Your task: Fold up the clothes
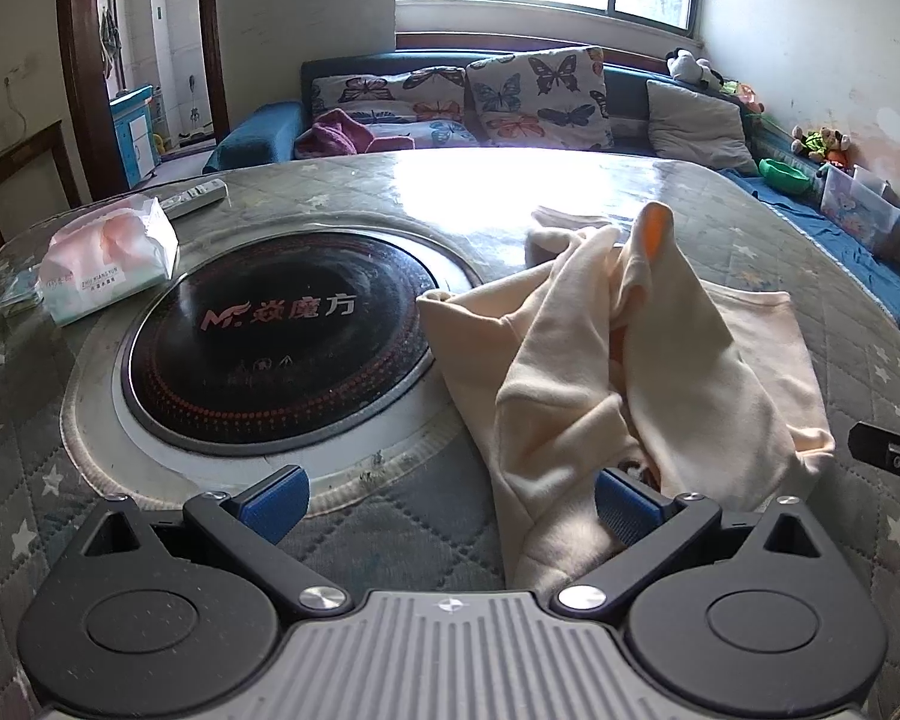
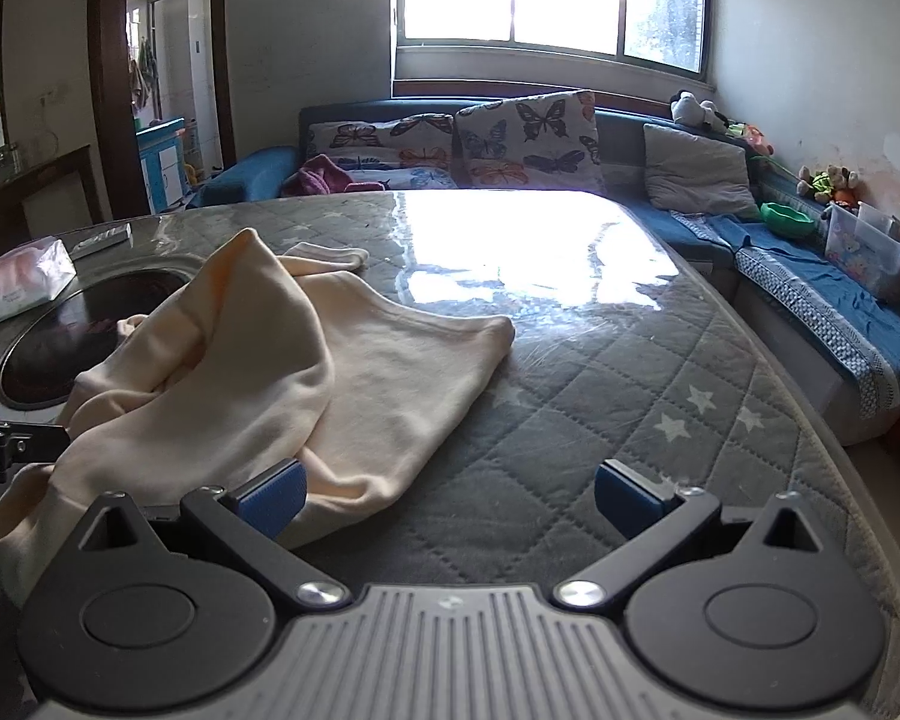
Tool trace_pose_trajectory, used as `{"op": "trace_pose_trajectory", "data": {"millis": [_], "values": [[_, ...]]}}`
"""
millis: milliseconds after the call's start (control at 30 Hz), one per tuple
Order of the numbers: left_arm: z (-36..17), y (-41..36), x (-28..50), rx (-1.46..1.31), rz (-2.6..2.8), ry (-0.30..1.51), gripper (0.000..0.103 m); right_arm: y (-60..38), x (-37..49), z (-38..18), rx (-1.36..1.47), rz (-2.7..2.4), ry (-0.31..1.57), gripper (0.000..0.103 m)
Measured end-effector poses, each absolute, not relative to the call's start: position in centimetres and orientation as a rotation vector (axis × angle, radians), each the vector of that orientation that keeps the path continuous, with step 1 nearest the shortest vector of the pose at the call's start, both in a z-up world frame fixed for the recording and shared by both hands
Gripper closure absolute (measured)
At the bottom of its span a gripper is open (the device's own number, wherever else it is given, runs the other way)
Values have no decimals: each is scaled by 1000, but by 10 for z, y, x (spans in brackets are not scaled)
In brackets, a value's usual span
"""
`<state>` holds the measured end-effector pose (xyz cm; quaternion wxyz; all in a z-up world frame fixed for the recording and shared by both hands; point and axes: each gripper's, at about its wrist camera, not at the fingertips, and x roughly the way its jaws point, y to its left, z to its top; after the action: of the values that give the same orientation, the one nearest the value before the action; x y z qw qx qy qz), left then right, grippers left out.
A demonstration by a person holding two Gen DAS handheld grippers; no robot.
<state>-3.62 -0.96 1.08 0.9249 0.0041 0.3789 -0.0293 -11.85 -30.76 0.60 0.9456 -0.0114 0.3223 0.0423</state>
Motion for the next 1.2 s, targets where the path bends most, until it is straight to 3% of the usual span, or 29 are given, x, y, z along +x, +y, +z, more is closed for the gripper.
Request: {"op": "trace_pose_trajectory", "data": {"millis": [1200], "values": [[8,-21,-73,44,-69,780,0,-276,-155,5,-26,189,677,0]]}}
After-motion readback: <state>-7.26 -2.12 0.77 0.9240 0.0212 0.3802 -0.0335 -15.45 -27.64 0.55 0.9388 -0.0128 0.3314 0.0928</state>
